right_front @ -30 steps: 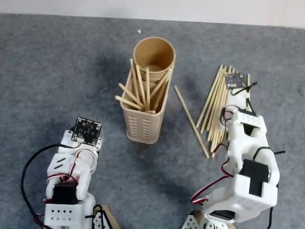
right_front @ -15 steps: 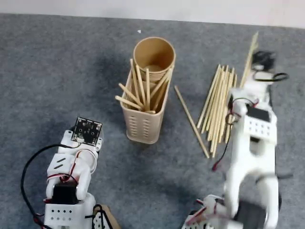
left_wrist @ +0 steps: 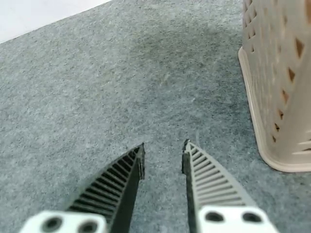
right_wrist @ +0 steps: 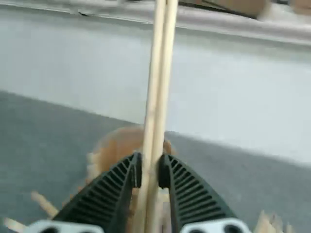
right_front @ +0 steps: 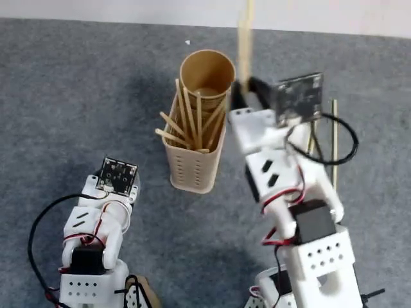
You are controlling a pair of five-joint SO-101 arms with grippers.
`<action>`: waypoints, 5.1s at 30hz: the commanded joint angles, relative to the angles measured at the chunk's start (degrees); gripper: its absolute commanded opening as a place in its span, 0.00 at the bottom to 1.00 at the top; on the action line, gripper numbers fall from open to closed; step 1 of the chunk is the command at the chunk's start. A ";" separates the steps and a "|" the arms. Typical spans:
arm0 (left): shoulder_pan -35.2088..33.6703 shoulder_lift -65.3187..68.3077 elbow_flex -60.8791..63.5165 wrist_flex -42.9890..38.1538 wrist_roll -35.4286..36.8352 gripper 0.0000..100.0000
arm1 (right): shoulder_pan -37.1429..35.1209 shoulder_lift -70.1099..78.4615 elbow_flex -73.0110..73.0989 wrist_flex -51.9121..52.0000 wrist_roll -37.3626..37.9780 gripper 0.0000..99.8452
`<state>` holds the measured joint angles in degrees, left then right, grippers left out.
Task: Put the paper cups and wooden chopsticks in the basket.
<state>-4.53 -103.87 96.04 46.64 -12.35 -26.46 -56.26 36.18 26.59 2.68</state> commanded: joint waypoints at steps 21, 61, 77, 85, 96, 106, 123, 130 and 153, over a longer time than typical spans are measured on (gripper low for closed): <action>0.92 -0.13 1.01 -0.97 -0.62 0.16 | -12.62 -7.16 37.05 -44.26 11.52 0.01; 0.92 -0.13 1.01 -0.97 -0.62 0.16 | 32.75 52.09 -21.49 29.85 19.08 0.10; 0.92 -0.13 1.01 -0.97 -0.62 0.16 | 32.92 71.78 -21.41 21.49 18.64 0.10; 0.92 -0.13 1.01 -0.97 -0.62 0.16 | 33.71 72.57 -22.02 21.76 18.64 0.01; 0.92 -0.13 1.01 -0.97 -0.62 0.16 | 32.57 40.57 -25.19 24.31 1.93 0.01; 0.92 -0.13 1.01 -0.97 -0.62 0.16 | 9.27 10.15 -24.75 23.34 -1.05 0.01; 0.92 -0.13 1.01 -0.97 -0.62 0.16 | -11.56 -14.02 27.30 -30.64 5.45 0.01; 0.92 -0.13 1.01 -0.97 -0.62 0.16 | -11.47 -14.02 41.10 -43.38 8.97 0.01; 0.92 -0.13 1.01 -0.97 -0.62 0.16 | 15.69 -10.15 4.70 0.92 5.01 0.10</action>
<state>-4.53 -103.87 96.04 46.64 -12.35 -21.36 -68.75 51.47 16.57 8.84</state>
